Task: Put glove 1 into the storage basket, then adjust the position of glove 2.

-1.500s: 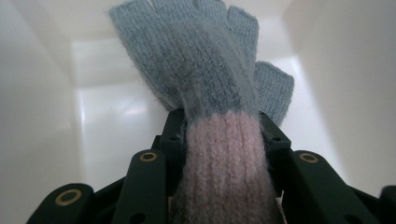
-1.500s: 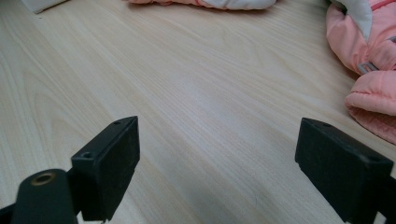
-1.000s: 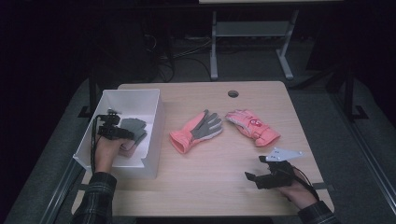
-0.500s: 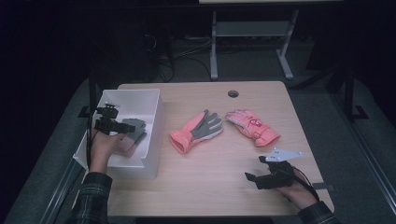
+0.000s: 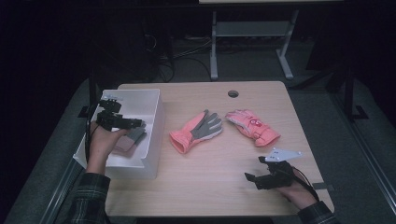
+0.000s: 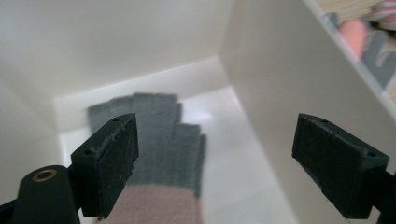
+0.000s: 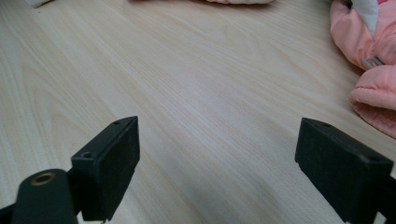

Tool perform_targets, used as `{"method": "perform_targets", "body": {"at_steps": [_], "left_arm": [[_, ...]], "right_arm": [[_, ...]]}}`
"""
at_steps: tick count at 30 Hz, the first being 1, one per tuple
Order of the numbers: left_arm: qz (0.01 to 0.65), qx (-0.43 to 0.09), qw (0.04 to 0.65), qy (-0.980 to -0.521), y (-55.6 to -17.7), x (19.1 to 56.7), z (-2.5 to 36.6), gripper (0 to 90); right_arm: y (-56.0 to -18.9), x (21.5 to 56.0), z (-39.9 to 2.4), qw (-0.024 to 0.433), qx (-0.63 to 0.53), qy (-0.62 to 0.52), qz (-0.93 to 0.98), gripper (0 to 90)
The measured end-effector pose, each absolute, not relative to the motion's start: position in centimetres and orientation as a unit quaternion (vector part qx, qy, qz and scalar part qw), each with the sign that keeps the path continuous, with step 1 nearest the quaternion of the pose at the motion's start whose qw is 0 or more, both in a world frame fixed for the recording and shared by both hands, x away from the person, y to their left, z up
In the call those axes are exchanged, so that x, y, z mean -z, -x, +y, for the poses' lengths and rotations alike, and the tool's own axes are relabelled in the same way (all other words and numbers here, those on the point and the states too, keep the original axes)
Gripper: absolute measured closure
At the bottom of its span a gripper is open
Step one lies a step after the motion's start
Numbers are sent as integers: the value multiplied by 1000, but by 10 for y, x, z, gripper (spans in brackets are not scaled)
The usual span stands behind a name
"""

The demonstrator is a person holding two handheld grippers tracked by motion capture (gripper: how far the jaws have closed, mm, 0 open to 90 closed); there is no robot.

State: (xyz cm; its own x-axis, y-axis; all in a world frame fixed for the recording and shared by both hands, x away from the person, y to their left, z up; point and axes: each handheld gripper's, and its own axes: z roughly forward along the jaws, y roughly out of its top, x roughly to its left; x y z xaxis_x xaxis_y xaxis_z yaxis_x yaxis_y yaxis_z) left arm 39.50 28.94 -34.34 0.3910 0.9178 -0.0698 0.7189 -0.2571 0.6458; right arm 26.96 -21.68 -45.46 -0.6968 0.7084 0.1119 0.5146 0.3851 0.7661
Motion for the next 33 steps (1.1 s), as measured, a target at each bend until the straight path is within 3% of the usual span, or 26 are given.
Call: {"method": "perform_targets", "body": {"at_steps": [10, 21, 26, 33], "left_arm": [[476, -158, 336, -798, -395, 321, 240, 149], [419, -145, 358, -821, -390, 305, 175, 228], [399, -136, 365, -830, -390, 305, 149, 349], [374, -130, 367, -842, -390, 315, 115, 610]], "right_arm": [[-268, 455, -220, 120, -412, -372, 823, 135], [-267, 454, -220, 117, -414, -372, 822, 135], [-266, 454, -220, 119, -414, -368, 824, 135], [-265, 453, -222, 120, -415, -369, 823, 135]]}}
